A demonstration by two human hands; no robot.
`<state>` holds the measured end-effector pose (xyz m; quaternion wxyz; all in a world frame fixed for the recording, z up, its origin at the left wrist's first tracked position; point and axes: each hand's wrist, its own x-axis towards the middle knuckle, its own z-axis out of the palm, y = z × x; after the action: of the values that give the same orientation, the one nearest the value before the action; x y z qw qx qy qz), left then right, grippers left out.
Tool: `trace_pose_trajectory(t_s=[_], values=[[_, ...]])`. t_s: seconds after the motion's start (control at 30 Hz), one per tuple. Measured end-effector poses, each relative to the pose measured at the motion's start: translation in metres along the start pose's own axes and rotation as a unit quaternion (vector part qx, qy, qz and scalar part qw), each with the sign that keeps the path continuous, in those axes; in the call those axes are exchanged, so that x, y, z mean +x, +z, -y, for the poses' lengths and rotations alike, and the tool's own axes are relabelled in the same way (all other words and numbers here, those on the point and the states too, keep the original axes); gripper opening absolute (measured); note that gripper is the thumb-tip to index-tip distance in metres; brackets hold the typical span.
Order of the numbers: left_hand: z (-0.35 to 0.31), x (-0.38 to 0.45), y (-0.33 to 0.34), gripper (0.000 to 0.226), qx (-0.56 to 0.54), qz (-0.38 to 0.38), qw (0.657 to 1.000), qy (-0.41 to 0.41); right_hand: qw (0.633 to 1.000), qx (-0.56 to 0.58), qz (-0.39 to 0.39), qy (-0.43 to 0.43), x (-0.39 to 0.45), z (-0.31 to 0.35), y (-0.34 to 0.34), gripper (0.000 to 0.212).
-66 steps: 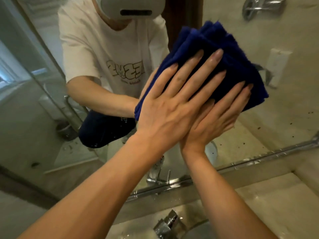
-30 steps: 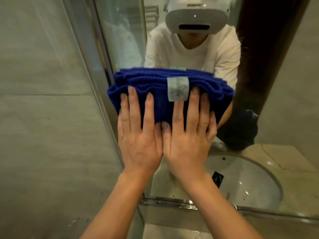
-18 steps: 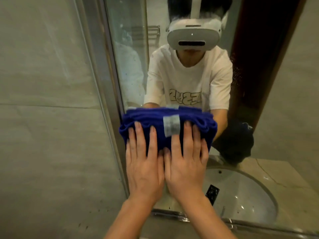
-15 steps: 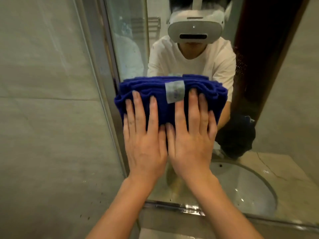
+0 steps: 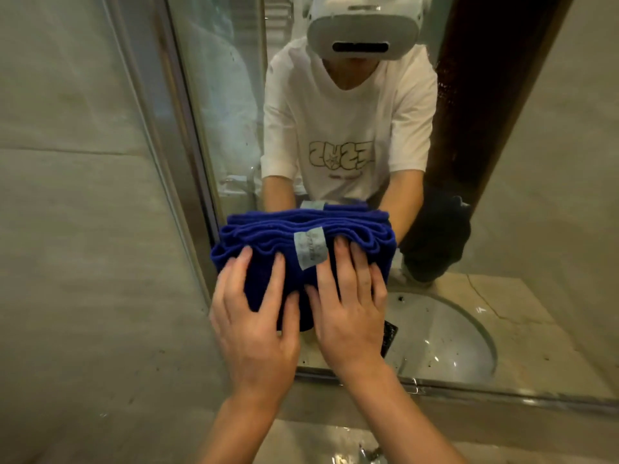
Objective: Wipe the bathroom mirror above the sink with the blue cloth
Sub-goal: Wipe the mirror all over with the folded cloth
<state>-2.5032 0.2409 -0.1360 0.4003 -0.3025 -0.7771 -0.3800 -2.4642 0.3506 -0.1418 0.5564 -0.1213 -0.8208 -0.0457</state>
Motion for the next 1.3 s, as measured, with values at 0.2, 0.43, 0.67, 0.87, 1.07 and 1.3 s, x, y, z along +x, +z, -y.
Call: trace_pose_trajectory(t_s=[0.2,0.43,0.67,0.87,1.07,1.3], values=[[-0.016,0.028,-0.012,0.028,-0.234,0.002,0.93,-0.284,0.998,0.057,-0.033,0.013,0.013,0.006,-0.024,0.05],[-0.014,0.032,-0.014,0.026,-0.328,0.04,0.863,-0.383,0.934,0.275,0.073,0.214,0.034,0.018,-0.046,0.028],[-0.014,0.031,-0.013,0.016,-0.433,0.049,0.733,-0.523,0.742,0.546,0.09,0.378,0.05,-0.002,-0.051,0.011],[-0.021,0.041,-0.015,0.03,-0.445,0.128,0.755,-0.465,0.749,0.547,0.119,0.355,0.041,-0.029,-0.062,0.006],[-0.076,0.032,0.014,0.048,-0.447,0.19,0.735,-0.474,0.815,0.459,0.049,0.35,0.035,-0.075,-0.076,0.01],[-0.042,0.039,-0.001,0.05,-0.404,0.192,0.779,-0.44,0.924,0.277,0.033,0.26,0.018,-0.042,-0.055,0.023]])
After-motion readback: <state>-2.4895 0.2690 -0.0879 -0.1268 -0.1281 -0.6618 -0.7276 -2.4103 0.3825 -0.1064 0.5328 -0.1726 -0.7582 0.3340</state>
